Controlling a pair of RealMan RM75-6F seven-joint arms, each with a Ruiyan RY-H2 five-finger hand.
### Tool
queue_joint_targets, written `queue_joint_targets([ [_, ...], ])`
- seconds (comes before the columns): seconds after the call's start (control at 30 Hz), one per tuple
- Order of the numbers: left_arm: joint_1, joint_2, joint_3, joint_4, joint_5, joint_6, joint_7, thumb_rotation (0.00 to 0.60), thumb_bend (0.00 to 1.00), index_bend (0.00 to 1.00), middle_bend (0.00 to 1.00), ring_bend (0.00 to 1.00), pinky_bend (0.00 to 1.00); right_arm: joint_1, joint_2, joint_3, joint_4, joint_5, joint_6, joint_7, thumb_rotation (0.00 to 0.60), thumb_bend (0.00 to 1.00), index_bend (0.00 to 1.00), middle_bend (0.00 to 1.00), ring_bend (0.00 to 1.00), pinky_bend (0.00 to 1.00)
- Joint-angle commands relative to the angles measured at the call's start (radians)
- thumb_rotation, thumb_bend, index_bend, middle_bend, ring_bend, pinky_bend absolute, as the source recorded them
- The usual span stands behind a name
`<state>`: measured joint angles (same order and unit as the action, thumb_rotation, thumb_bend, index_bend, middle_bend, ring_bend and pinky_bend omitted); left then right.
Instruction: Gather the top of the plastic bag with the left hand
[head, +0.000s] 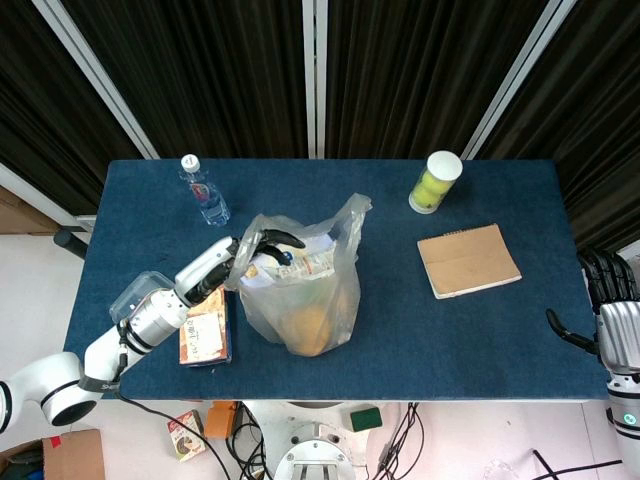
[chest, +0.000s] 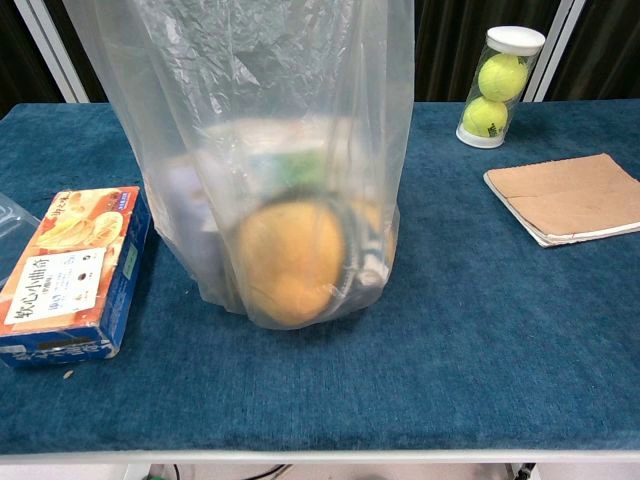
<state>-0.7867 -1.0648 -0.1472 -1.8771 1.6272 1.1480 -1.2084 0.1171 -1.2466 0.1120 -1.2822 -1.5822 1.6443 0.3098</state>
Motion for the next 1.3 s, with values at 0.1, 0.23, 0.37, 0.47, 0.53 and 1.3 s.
queue_joint_targets([
  [0.1,0.0,-0.002,0.001,0.003,-0.001,-0.003,-0.004,0.032,0.02,0.22,0.21,0.17,0.3,0.002,-0.003,-0.001,0.002,0.001,-0.005,-0.002,0.541,0.29,0.0,0.0,0.0,0.0],
  [0.23,0.0,-0.004,0.001,0.003,-0.001,-0.004,-0.004,0.03,0.02,0.22,0.21,0.17,0.3,0.006,-0.004,0.001,0.002,-0.001,-0.008,-0.005,0.543,0.29,0.0,0.0,0.0,0.0],
  [0.37,-0.002,-0.003,-0.001,-0.002,-0.001,-0.007,0.001,0.033,0.02,0.22,0.21,0.17,0.3,0.016,0.005,0.008,-0.015,-0.012,-0.003,-0.018,0.545,0.29,0.0,0.0,0.0,0.0],
  [0.47,-0.004,0.0,-0.005,-0.009,-0.004,-0.009,0.007,0.032,0.02,0.22,0.21,0.17,0.3,0.037,0.022,0.023,-0.049,-0.029,-0.001,-0.05,0.551,0.29,0.0,0.0,0.0,0.0],
  [0.53,-0.003,0.003,-0.005,-0.015,-0.005,-0.01,0.013,0.03,0.02,0.22,0.21,0.17,0.3,0.061,0.034,0.041,-0.086,-0.043,-0.002,-0.09,0.568,0.29,0.0,0.0,0.0,0.0],
  [1.3,0.016,0.041,-0.013,-0.064,-0.028,-0.017,0.034,0.03,0.02,0.22,0.21,0.17,0.3,0.5,-0.041,0.311,-0.505,0.08,-0.331,-0.464,0.599,0.1,0.0,0.0,0.0,0.0],
])
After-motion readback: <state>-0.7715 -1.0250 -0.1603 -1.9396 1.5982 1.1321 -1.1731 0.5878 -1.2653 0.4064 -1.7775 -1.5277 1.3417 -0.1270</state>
